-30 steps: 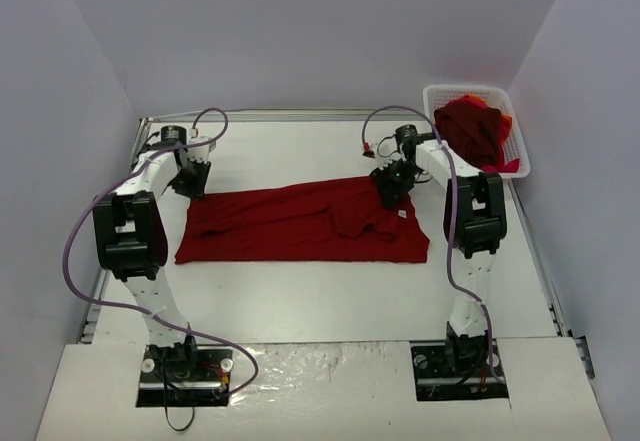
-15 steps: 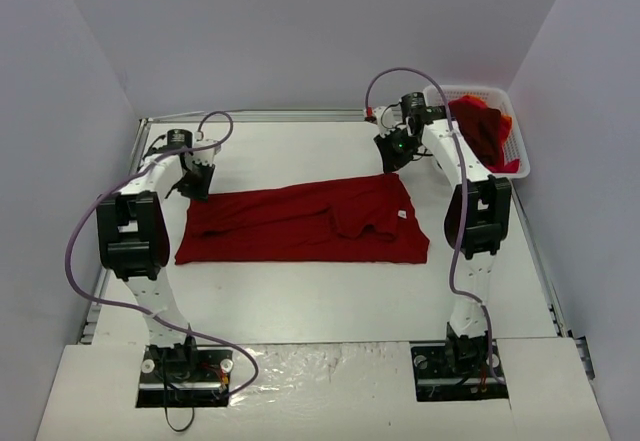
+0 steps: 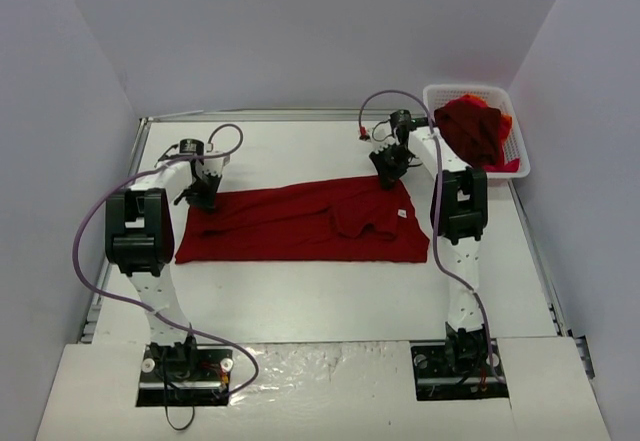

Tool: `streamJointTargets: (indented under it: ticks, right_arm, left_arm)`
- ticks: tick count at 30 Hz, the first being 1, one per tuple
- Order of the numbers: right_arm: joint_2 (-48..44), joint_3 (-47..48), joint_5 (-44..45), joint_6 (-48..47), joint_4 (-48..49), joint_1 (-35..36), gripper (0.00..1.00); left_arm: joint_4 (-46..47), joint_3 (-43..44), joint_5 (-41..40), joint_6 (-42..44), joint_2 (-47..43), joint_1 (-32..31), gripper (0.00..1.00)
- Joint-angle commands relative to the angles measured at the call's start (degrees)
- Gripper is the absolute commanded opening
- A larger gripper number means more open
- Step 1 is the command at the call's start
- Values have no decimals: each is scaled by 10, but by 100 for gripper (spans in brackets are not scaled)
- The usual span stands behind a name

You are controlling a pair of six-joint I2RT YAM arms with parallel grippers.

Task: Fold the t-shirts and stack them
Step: Rotate the tshirt 90 degrees

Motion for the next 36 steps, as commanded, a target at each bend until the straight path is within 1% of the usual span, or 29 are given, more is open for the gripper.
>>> streamJointTargets:
  ticks: [1, 6, 16, 21, 30, 36]
  right_arm:
    - [-4, 26, 14, -5, -26, -6, 0]
    - [6, 14, 21, -9, -24, -15, 0]
    - [-28, -58, 26, -13, 6, -59, 0]
    - [-35, -90, 20, -14, 17, -65, 0]
    - [-32, -79, 6, -14, 16, -56, 0]
    - [-81, -37, -22, -7, 3, -41, 2]
  left_arm:
    - [13, -9, -27, -9, -12, -2, 2]
    - [11, -13, -37, -11, -8, -2, 2]
    - [16, -33, -48, -11, -18, -2, 2]
    - [13, -32, -43, -9, -15, -2, 2]
    - [12, -34, -47, -7, -18, -2, 2]
    - [-20, 4, -44, 1, -45, -2, 2]
